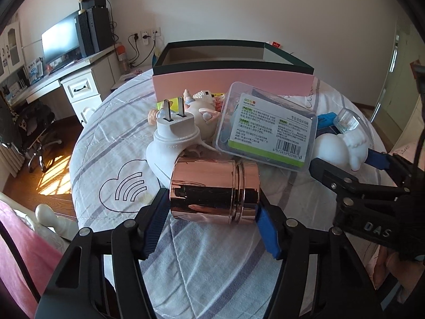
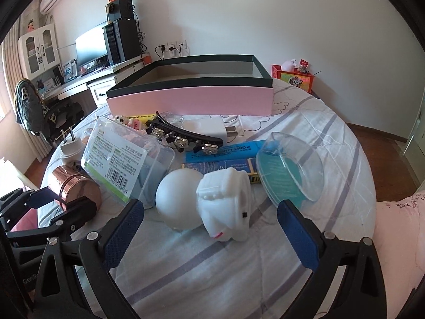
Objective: Organize rigid objects
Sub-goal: 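Grasp the rose-gold canister with the left tool while the right tool grasps the white round toy, then carry the canister with the left tool into the pink box while the right tool drops the white toy in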
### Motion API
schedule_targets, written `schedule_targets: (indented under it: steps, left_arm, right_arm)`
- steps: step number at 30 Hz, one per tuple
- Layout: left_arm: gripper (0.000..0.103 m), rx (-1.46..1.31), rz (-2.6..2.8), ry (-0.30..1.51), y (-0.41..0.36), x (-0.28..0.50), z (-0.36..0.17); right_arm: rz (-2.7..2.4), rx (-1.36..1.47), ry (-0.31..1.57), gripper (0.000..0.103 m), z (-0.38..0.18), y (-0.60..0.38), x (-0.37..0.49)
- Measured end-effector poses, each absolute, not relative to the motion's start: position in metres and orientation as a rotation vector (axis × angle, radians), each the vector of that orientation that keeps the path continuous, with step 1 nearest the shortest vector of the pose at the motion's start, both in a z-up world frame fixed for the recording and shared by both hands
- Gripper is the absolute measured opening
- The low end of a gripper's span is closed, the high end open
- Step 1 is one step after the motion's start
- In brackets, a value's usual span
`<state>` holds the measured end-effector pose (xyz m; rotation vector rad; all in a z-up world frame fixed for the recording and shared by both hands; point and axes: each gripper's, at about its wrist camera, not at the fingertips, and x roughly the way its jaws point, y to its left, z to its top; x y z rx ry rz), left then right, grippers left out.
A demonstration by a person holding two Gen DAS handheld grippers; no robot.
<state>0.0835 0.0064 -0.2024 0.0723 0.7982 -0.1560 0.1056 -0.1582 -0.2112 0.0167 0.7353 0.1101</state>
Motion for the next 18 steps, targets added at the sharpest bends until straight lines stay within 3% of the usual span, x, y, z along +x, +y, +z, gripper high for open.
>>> schedule_targets:
  steps: [2, 18]
  left_arm:
    - [0.060, 0.070, -0.166, 0.796, 0.007, 0.082, -0.201]
    - [0.057, 0.004, -0.283, 0.743, 0.006, 0.069, -0.174]
  right_arm:
    - [0.124, 0.018, 0.756, 0.078, -0.216, -0.158, 0.110]
    - [0.188, 0.056, 0.703, 0.077, -0.193, -0.164, 0.096]
